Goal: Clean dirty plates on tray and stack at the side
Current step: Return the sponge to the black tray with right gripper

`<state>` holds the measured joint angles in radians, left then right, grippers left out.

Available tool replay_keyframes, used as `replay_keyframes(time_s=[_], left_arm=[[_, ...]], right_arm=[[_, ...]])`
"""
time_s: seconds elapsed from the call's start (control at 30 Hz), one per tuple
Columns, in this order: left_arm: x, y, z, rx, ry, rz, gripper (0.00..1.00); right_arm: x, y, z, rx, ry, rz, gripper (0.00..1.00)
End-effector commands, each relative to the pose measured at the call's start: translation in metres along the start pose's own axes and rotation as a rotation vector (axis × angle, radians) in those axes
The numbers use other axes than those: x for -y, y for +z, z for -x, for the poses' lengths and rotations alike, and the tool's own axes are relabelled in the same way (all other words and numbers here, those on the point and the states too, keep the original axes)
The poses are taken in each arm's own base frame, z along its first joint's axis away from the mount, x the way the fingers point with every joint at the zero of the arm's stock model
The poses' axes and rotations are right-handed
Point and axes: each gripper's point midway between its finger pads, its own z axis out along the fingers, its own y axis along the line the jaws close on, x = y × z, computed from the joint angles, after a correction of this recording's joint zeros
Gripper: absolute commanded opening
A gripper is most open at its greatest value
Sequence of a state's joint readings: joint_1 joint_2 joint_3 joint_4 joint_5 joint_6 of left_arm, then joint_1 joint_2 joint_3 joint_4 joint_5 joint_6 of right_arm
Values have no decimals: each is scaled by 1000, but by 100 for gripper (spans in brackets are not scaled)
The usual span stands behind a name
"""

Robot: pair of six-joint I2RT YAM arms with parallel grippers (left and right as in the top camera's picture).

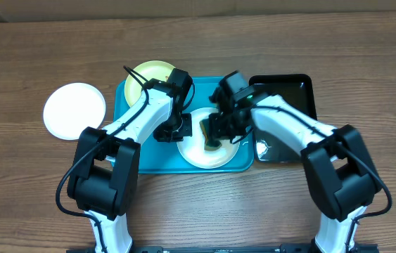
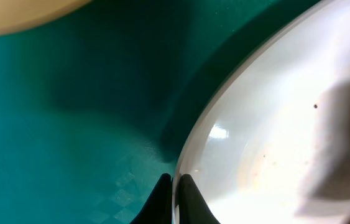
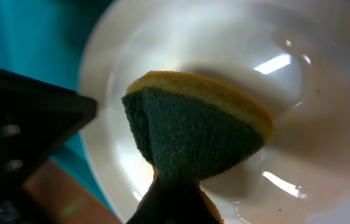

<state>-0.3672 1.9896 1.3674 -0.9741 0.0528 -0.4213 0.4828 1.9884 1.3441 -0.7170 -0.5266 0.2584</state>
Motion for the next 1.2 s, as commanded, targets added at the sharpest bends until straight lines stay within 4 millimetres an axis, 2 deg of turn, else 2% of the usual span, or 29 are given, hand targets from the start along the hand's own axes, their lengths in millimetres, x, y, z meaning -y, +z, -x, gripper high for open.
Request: replay_keyframes(time_s=[0.0,0.1,0.23,0.3,0.5,0.63,0.73,0.93,1.03,1.13,1.17], left_arm=[[5,-3,-3,6,1,-10,4],[5,-3,-3,6,0,-10,4],[5,-3,-3,6,1,-10,4],[5,-3,-3,7,1,-10,5],[6,-3,-2,9,1,-12,8],[6,-3,-1,13,1,-14,9],[6,-3,-1,14,1,-14,14],[6,-3,-2,12,1,-13,18],[6,-3,-2,12,1,-13,17],[7,-3,-2,12,3,-13,17],[7,-3,-2,12,3,-12,17]], right_arm=[[-40,-50,17,53,-52,266,4],[-37,-81,25,102,-38,322,4],[-10,-114,28,163,-7,267,4],[15,-123,27,180,52,187,4],[121,-142,12,192,244,-267,4],[162,-157,7,218,287,-503,4],[176,-158,5,233,294,-574,4],[186,-145,3,247,289,-576,5],[192,-141,0,253,290,-596,15],[196,-141,1,262,289,-613,36],[196,-141,1,264,289,-615,41]])
